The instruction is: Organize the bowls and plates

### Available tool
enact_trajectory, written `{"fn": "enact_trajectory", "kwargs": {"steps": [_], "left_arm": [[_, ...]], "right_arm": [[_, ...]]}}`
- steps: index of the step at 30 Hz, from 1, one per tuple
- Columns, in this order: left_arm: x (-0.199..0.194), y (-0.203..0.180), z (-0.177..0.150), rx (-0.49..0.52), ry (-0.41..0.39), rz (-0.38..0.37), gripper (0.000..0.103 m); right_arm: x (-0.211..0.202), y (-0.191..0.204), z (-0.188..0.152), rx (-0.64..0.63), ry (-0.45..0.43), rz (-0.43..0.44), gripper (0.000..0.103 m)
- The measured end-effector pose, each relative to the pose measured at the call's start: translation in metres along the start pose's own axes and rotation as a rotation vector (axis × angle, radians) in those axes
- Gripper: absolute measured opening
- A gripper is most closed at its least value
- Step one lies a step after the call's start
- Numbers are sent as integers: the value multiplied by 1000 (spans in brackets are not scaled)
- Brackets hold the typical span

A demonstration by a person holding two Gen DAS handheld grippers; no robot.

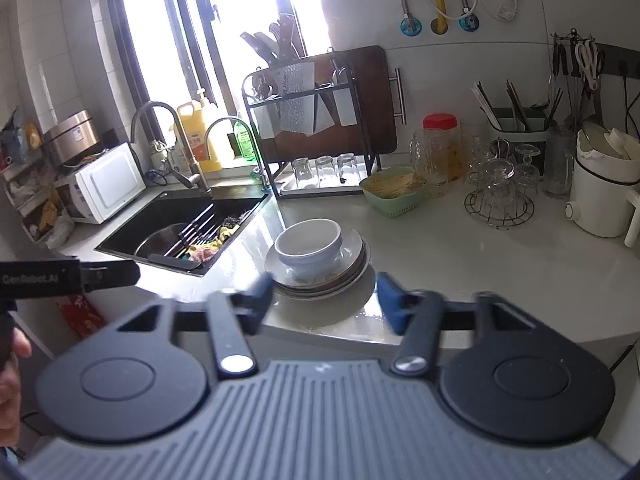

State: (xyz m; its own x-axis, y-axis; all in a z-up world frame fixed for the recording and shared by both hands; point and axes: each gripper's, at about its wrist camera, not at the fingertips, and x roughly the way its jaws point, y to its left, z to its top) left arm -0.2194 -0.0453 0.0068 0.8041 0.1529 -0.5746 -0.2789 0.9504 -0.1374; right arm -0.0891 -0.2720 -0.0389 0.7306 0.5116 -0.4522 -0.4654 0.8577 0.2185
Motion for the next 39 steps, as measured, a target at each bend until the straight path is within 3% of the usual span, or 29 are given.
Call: {"fn": "enact_trajectory", "kwargs": {"steps": [3, 19, 39], "left_arm": [[-1, -3, 2, 48, -5, -14, 101], [10, 9, -5, 13, 60, -7, 101], [4, 6, -11, 38, 71, -24, 101]], "right_arm": [[2, -2, 0, -5, -1, -30, 97], [-3, 6, -8, 7, 1, -36, 97], [-10, 15, -8, 6, -24, -35, 97]]}}
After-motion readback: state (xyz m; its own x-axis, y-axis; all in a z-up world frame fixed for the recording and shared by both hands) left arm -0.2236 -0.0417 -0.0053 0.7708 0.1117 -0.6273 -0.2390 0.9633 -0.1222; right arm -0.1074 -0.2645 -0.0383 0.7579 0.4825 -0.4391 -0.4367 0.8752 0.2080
